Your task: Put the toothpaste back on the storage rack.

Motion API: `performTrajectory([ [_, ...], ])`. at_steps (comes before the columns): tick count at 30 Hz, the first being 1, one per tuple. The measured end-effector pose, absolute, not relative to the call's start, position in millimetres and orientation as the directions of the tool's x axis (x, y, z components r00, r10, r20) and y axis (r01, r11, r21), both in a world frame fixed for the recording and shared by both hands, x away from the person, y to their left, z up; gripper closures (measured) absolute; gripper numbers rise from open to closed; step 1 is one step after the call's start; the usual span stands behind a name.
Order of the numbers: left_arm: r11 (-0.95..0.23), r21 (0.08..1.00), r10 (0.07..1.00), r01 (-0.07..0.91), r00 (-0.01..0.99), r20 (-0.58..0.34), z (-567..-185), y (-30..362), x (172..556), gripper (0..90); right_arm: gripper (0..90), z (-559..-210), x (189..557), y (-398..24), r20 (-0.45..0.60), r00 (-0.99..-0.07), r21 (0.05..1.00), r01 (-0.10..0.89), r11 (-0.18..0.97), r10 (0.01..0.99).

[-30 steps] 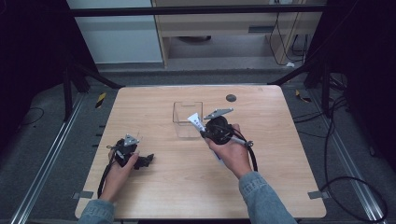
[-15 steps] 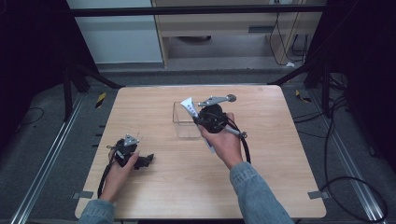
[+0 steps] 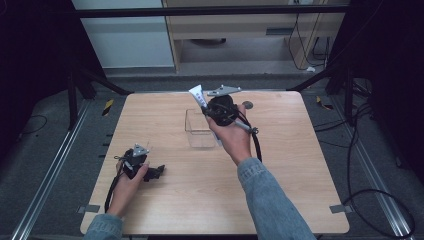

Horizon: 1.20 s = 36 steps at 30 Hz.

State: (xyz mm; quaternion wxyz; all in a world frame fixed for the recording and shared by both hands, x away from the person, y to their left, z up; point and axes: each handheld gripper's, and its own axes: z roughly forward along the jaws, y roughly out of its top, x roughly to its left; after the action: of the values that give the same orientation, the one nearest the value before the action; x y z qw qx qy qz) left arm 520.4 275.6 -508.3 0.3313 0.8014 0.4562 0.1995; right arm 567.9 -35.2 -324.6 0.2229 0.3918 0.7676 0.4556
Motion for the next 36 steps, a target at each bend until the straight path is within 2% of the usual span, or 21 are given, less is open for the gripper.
performTrajectory([
  [12,-0.366,0.712,0.863,0.599,0.506,0.019,-508.1,275.7,520.2,0.0,78.9,-308.1,589.0,-24.0,0.016,-0.571,0.905,0.358,0.231,0.821],
  [36,-0.366,0.713,0.863,0.599,0.505,0.019,-508.2,275.5,520.3,0.0,78.8,-320.9,621.3,-8.6,0.045,-0.517,0.946,0.297,0.13,0.855],
])
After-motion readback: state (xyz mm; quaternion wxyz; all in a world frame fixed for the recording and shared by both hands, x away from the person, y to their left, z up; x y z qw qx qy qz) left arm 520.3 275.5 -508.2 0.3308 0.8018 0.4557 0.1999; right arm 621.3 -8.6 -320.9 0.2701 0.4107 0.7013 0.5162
